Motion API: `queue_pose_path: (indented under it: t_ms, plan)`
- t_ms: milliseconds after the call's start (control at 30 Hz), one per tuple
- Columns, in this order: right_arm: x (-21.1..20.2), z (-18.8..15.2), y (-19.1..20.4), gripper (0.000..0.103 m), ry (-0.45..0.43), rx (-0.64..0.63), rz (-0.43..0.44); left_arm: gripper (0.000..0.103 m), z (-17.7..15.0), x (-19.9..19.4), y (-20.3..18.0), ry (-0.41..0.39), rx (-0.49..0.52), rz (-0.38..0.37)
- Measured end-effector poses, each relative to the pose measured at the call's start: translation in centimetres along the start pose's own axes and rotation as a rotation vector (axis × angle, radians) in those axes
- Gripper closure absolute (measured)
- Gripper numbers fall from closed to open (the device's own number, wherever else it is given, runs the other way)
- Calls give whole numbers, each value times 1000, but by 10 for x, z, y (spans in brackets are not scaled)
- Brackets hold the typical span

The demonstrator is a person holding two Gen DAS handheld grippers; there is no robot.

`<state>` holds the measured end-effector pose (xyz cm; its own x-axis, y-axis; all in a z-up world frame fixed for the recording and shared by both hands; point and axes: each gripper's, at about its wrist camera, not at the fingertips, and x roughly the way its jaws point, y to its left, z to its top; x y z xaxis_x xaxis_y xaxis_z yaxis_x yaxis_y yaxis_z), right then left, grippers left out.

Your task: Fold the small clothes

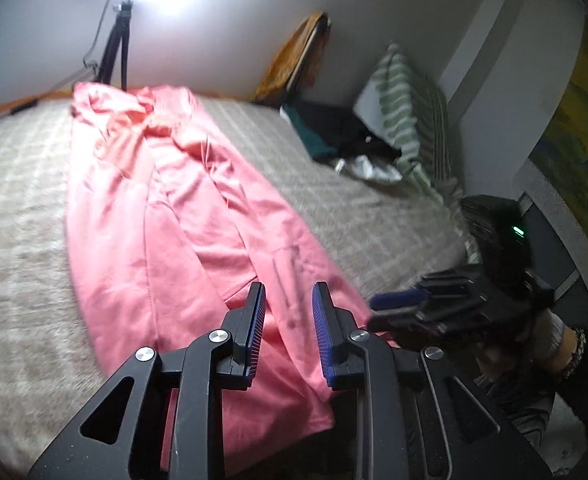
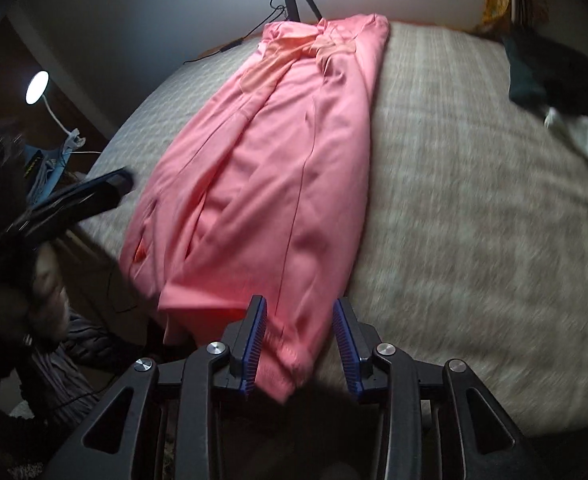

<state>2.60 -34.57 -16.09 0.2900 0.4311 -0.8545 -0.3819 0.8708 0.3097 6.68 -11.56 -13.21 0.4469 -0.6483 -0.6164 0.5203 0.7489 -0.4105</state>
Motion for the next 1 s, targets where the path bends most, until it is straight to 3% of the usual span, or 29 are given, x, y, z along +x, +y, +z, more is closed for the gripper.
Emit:
queue_pose_path:
  t_ms: [133,167,200,267,367,533,567,667,733,833,867,1000]
  plan:
    - [4,-14,8,68,18,-55,-26,81,-4,21,12,55,-59,-3]
    - [6,-18,10,73,23,-66,-35,81,-6,24,11,65,-61,-5]
    - [6,-21,11,88,21,-76,-46,81,-7,26,10,77,-59,-7]
    - [3,-27,14,99,6,-92,-59,81,-11,30,5,97,-45,-15]
    - [-8,-32,20,102,-34,-115,-84,81,-17,36,-1,120,-20,-12]
    - [-27,-38,29,102,-80,-150,-119,81,-24,46,-1,165,-40,-26]
    - [-26,-41,31,101,-64,-171,-146,81,-25,46,-2,169,-36,-28]
    - [-21,-55,35,101,4,-212,-118,81,-29,44,-8,171,18,4]
    - [-27,-60,32,101,1,-215,-129,81,-30,44,-10,171,30,8]
    - [-37,-54,21,92,-61,-176,-132,81,-32,45,-11,174,35,12]
    - [-35,-50,21,85,-74,-178,-128,81,-33,45,-11,175,36,12]
    - [-16,-32,36,79,-69,-281,-125,81,-32,44,-11,171,46,18]
